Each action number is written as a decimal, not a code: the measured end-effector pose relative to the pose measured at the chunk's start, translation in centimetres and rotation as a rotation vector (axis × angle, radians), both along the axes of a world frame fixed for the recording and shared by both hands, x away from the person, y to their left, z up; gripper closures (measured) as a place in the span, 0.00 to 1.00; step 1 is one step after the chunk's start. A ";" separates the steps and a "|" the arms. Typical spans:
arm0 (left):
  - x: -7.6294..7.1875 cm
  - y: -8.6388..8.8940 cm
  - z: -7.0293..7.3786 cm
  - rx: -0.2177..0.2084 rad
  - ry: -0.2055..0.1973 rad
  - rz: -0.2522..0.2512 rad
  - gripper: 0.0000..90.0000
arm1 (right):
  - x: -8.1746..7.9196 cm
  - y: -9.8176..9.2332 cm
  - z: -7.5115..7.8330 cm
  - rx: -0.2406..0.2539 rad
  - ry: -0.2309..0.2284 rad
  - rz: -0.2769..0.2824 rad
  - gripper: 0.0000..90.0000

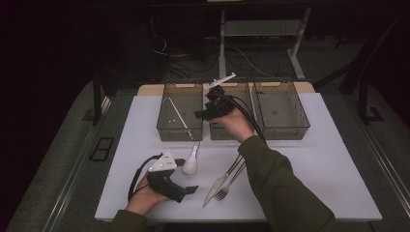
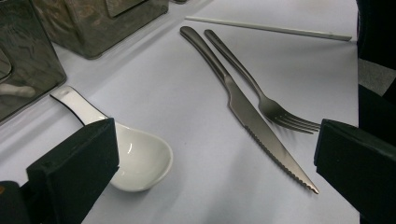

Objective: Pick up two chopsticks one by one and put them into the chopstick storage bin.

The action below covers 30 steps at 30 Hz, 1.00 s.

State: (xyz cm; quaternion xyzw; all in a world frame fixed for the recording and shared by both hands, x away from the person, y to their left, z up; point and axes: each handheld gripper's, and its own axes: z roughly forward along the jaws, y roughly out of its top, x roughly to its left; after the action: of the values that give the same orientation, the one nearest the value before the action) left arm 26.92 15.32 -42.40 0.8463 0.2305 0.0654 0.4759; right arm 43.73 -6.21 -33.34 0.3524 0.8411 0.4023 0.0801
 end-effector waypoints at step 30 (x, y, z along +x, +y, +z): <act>-0.1 -0.1 0.0 -0.004 0.000 0.005 0.00 | -6.6 -11.2 -0.6 0.078 -0.067 -0.009 0.32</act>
State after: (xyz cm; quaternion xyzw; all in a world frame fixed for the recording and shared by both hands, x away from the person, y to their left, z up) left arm 26.82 15.24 -42.42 0.8448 0.2329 0.0662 0.4772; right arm 37.09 -17.43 -33.89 0.3453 0.8200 0.4462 0.0960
